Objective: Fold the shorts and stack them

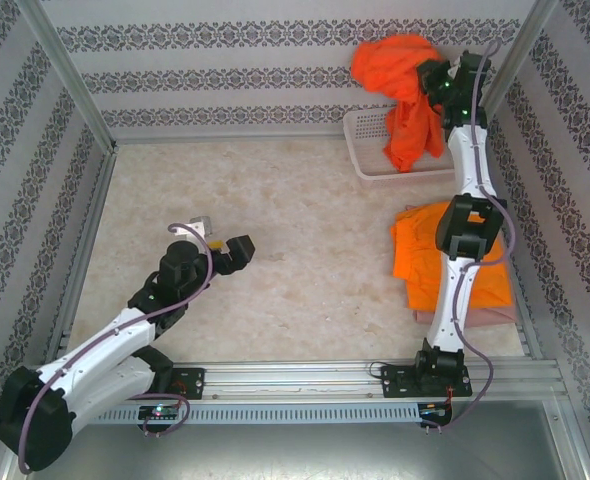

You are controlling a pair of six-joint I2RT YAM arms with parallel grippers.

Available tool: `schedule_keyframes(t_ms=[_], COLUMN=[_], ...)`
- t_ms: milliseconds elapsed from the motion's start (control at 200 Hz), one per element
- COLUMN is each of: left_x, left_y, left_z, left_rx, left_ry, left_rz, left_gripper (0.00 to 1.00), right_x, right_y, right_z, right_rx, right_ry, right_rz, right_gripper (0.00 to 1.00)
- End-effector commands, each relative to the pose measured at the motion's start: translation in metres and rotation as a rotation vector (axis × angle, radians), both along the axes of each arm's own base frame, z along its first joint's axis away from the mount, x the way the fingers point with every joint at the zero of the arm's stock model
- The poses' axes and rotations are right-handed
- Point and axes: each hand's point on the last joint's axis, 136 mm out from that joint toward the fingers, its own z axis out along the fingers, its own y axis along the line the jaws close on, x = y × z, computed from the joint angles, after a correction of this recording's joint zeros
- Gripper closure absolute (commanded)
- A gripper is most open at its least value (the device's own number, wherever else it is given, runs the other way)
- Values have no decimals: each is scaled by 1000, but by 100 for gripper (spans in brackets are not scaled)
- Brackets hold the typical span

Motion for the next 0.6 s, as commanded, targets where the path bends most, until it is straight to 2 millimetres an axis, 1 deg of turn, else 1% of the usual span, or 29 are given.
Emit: schedule_keyframes(t_ms=[0,110,130,135,170,205,210,215,245,275,315,345,350,360,385,390,395,425,435,440,455,475,510,515,525,540,545,575,599], left_x=[-5,-8,-9,-9,-10,-10,-11,-11,-12,-12,-13,-15,-15,-15,-16,-16,-16,-18,-18,-19,-20,-21,-24,-25,-26,-28,-29,-32,-36], left_y=[12,17,17,17,19,20,20,20,21,22,25,27,27,28,30,31,31,34,35,36,37,39,43,44,46,47,47,51,55], left_z=[-3,5,7,7,10,13,14,14,18,21,26,31,31,33,37,38,39,45,47,48,51,54,62,63,66,69,70,75,80], left_rx=[23,15,13,14,12,11,11,12,12,12,13,12,12,12,11,11,12,8,7,6,4,2,-4,-5,-8,-11,-13,-17,-22], left_ry=[-3,-28,-33,-33,-42,-51,-52,-52,-62,-70,-82,-95,-96,-102,-113,-115,-117,-132,-137,-140,-148,-156,-177,-179,-186,-193,-196,-209,-222], left_rz=[32,41,41,42,45,46,46,47,47,50,56,64,64,67,75,77,78,89,92,94,99,108,120,123,126,130,131,144,154], left_gripper=[0,0,0,0,0,0,0,0,0,0,0,0,0,0,0,0,0,0,0,0,0,0,0,0,0,0,0,0,0], right_x=[-54,-92,-100,-100,-112,-125,-128,-128,-137,-149,-164,-174,-174,-181,-188,-188,-190,-198,-199,-201,-203,-206,-208,-208,-208,-208,-207,-205,-203], right_y=[62,107,120,120,138,157,163,163,179,200,226,245,245,254,268,268,274,291,293,298,305,313,326,326,330,332,335,340,342], right_z=[114,146,152,152,164,174,177,177,185,194,202,205,205,207,206,206,204,199,197,195,190,182,166,166,158,153,147,128,113], right_rx=[17,20,17,17,12,8,7,7,7,8,4,-4,-4,-9,-16,-16,-17,-24,-26,-30,-38,-52,-80,-80,-94,-105,-122,-184,-247], right_ry=[-285,-366,-377,-377,-402,-424,-430,-430,-449,-470,-493,-506,-506,-515,-519,-519,-517,-513,-511,-511,-506,-497,-467,-467,-450,-438,-428,-398,-378], right_rz=[145,224,255,255,302,356,372,372,422,482,569,639,639,674,728,728,750,809,818,835,862,891,926,926,933,936,937,925,902], right_gripper=[100,100,100,100,100,100,100,100,100,100,100,100,100,100,100,100,100,100,100,100,97,90,83,83,80,78,76,66,53])
